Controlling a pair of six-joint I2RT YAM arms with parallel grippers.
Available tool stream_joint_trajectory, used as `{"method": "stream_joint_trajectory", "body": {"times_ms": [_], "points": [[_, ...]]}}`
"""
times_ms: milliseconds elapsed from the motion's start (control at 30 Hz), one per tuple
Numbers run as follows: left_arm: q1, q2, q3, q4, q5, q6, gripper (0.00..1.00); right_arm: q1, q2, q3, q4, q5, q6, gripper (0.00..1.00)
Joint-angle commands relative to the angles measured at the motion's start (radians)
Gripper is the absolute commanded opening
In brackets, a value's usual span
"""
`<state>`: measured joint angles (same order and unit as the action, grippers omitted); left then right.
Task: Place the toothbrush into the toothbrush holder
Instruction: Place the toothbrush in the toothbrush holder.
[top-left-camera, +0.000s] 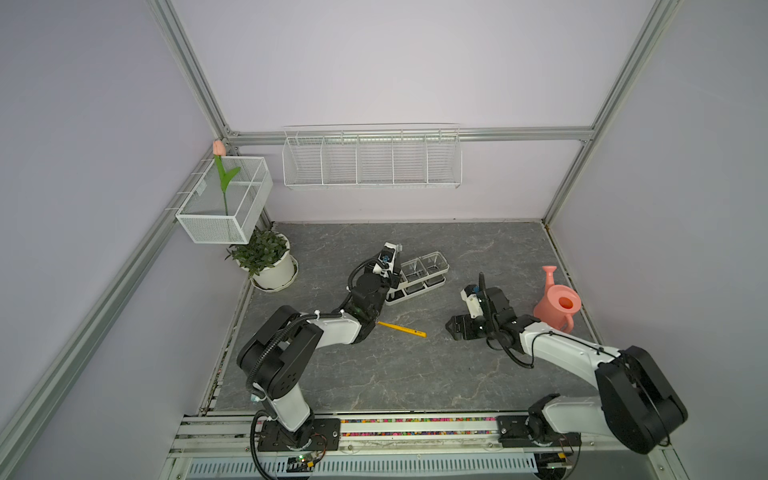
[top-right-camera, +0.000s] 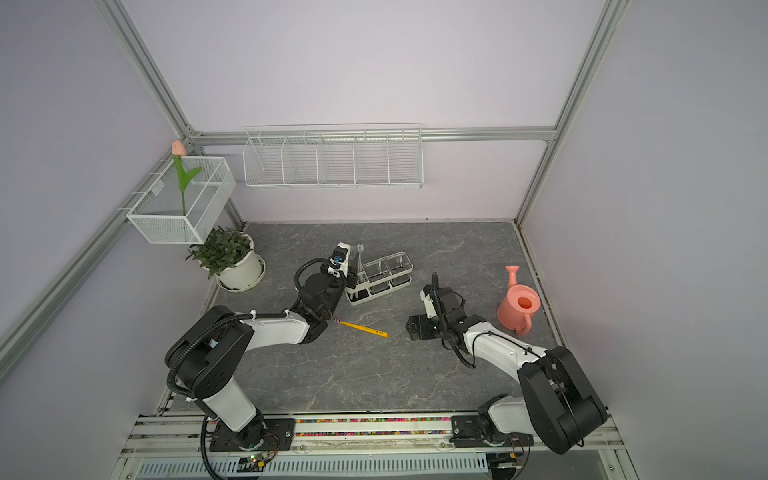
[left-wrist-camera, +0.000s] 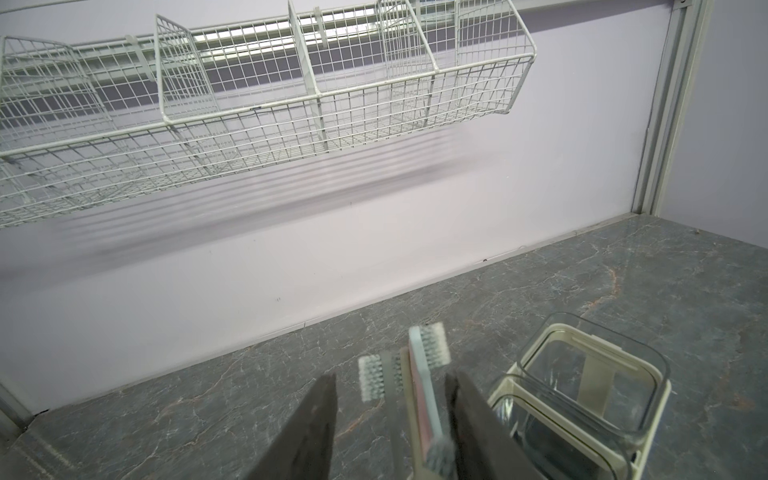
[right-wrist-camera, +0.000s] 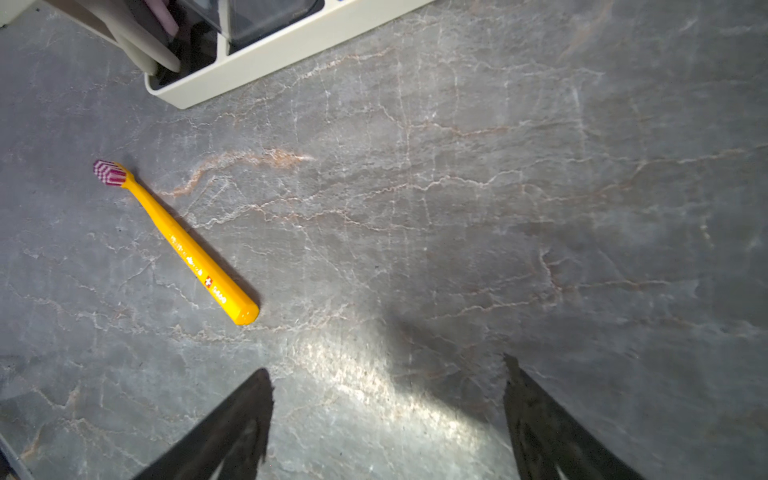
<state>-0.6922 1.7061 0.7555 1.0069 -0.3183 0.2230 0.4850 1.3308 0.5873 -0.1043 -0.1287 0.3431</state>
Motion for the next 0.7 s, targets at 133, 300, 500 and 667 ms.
{"method": "stream_joint_trajectory", "body": {"times_ms": [133,300,500,667], "points": [[0.02,-0.031,0.067,-0.059,0.007,0.017,0.51,-0.006,-0.049,0.003,0.015,-0.017,-0.016,0.89],[0.032,-0.057,0.076,-0.079,0.012,0.003,0.52,-0.006,-0.051,0.003,0.009,-0.022,-0.02,0.89],[0.048,-0.097,0.078,-0.091,0.021,0.008,0.53,-0.006,-0.046,0.003,0.015,-0.018,-0.025,0.89],[0.056,-0.171,0.102,-0.13,-0.037,0.007,0.53,-0.005,-0.03,-0.007,0.054,-0.055,-0.034,0.95]]}}
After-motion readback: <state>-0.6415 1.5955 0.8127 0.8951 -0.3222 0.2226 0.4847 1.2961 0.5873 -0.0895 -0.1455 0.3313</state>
